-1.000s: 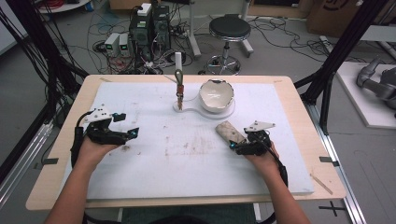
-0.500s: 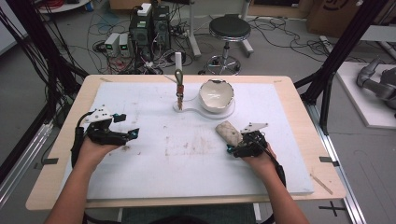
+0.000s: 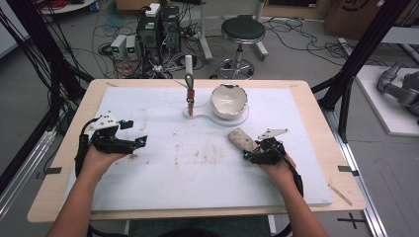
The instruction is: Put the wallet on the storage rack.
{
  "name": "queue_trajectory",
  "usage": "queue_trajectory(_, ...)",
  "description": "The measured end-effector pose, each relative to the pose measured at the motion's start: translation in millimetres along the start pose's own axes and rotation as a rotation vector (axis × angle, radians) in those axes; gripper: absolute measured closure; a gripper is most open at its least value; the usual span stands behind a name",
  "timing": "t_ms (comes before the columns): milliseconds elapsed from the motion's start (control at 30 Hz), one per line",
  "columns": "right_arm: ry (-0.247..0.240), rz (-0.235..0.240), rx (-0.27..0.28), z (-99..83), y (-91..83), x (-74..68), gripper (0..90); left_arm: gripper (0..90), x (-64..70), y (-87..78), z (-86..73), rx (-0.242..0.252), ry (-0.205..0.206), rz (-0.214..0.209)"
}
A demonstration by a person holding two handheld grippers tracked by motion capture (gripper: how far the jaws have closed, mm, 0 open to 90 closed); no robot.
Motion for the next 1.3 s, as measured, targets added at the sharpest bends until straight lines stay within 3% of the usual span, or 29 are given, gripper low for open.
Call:
queue_trajectory(133,-0.010,0.001,0.008,1.1,-3.1,-1.0,37.1,16.1,-0.4,0.0,0.0,0.002,-0.004,-0.003)
queue_trajectory(267,-0.038,0.004,0.052,7.5,-12.7,-4.6,37.0,16.1,-1.1,0.2,-0.2,0.002,-0.005,-0.002)
queue_trajectory(533,-0.039,0.003,0.090,19.0,-23.6,-3.5,37.1,16.1,-1.9,-0.8,0.3,0.006,-0.010,-0.001)
queue_trajectory(800,-0.040,-0.024,0.125,44.3,-35.1,3.7,37.0,16.1,-4.0,-2.9,0.9,0.013,-0.014,0.002)
queue_trajectory(833,-0.039,-0.033,0.131,53.8,-36.6,6.1,37.0,16.1,-4.2,-3.2,1.1,0.014,-0.015,0.003)
queue_trajectory(1300,-0.098,-0.076,0.080,108.1,-27.9,8.4,36.8,16.1,-6.0,-4.3,1.5,0.020,-0.019,0.002)
Point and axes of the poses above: each handheld gripper's, and its own axes: y roughly forward along the jaws, z roughly out of its top, x roughly to its right, the point moved 1 cm from there along y, roughly forward along the jaws, and after that the axes turned 4 degrees about z, right-handed, at the moved point
